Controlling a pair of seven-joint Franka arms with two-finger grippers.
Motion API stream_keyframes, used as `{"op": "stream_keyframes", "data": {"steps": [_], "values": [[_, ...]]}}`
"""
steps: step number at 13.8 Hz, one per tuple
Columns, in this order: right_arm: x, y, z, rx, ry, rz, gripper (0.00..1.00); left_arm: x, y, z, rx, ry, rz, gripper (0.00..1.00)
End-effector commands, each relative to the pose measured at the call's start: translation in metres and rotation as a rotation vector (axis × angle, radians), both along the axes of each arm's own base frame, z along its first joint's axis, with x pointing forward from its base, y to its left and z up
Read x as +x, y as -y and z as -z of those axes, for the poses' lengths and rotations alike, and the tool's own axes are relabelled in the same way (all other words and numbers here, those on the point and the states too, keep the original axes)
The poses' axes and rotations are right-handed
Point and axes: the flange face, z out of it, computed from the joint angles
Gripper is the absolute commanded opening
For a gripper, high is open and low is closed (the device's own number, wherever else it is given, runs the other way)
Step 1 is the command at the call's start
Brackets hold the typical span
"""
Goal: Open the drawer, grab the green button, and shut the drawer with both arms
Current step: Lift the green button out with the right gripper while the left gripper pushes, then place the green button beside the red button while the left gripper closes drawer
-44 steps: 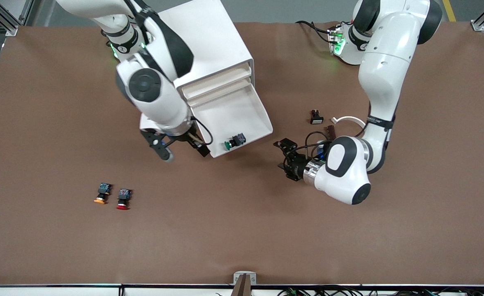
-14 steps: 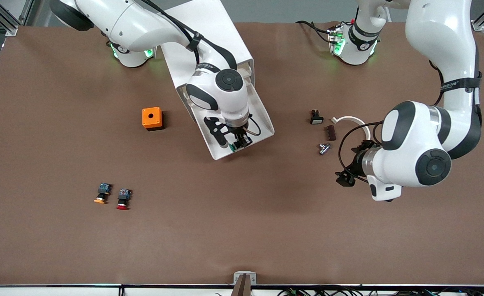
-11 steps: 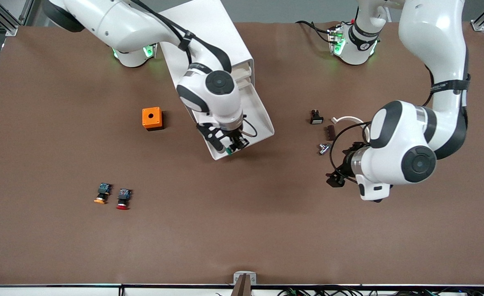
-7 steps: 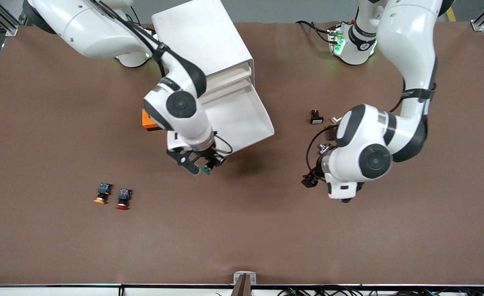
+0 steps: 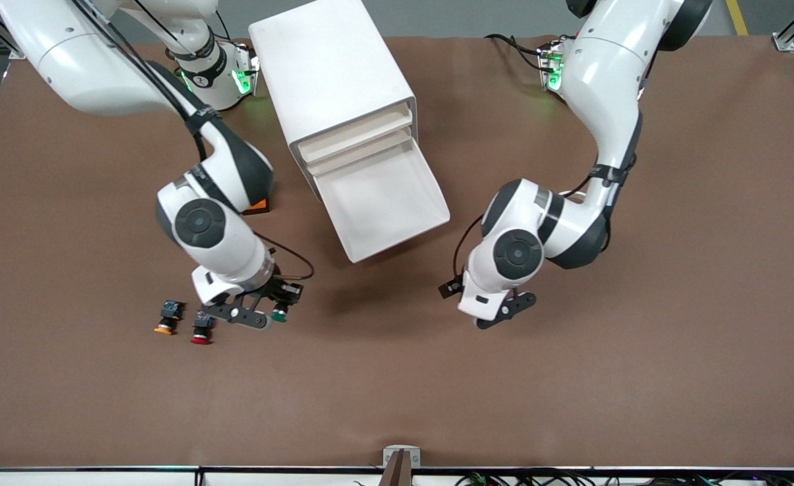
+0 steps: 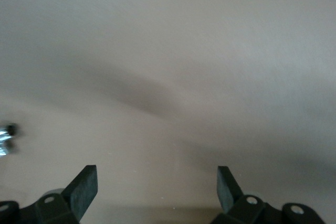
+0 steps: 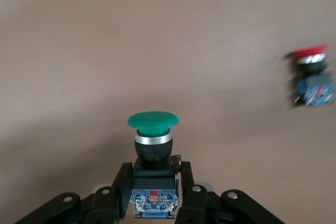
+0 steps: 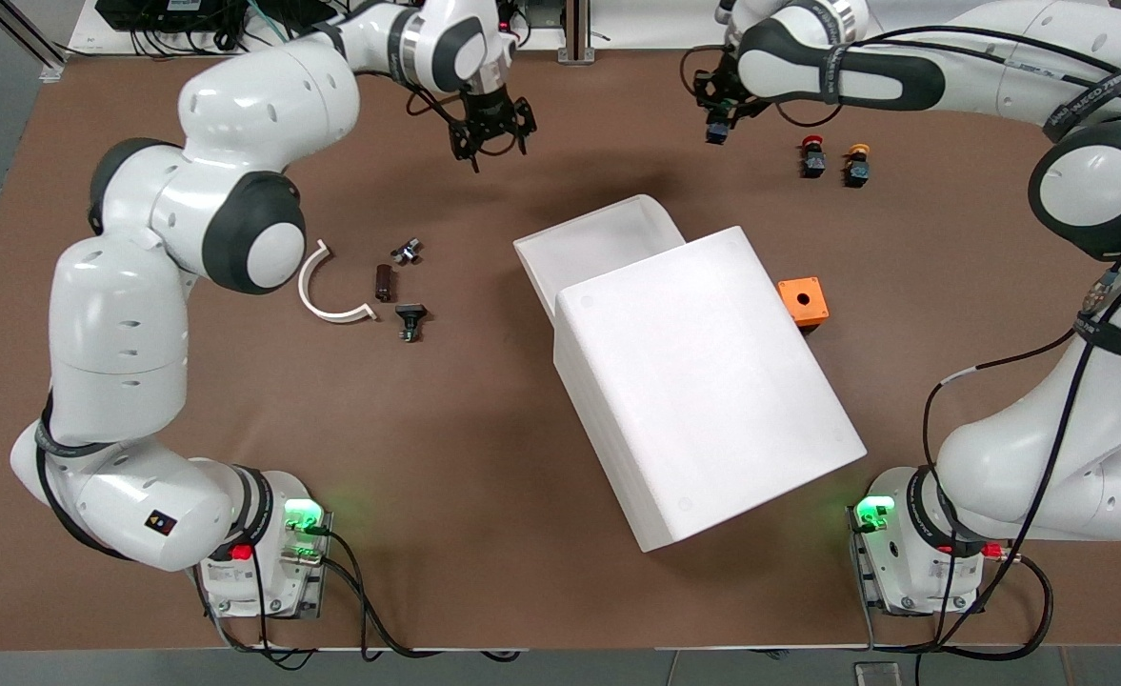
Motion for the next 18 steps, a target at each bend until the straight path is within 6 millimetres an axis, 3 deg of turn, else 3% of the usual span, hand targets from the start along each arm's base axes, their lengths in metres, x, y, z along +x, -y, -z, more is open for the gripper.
{"op": "stream_keyframes", "data": {"steps": [1,3,6,9,12,14,16,18], "values": [[0.012,0.036,0.024,-0.031,-0.021,-0.077,0.07,-0.018,0.031,0.021,0.012,0.02,0.06,1.0],[0.022,0.063,0.05,-0.045,-0.03,-0.116,0.08,-0.03,0.046,0.026,0.011,0.011,0.087,1.0],[0.03,0.084,0.084,-0.037,-0.027,-0.118,0.08,-0.06,0.08,0.034,-0.008,-0.021,0.119,1.0],[0.031,0.095,0.099,-0.038,-0.027,-0.121,0.11,-0.089,0.108,0.042,-0.048,-0.074,0.129,1.0],[0.029,0.102,0.12,-0.034,-0.047,-0.1,0.2,-0.114,0.133,0.041,-0.046,-0.083,0.145,1.0],[0.028,0.101,0.131,-0.02,-0.044,-0.094,0.36,-0.131,0.148,0.038,-0.041,-0.087,0.14,1.0],[0.028,0.099,0.135,-0.02,-0.043,-0.085,0.69,-0.145,0.16,0.038,-0.039,-0.098,0.136,1.0],[0.034,0.105,0.122,-0.027,-0.021,-0.078,1.0,-0.162,0.173,0.042,-0.069,-0.142,0.132,1.0]]}}
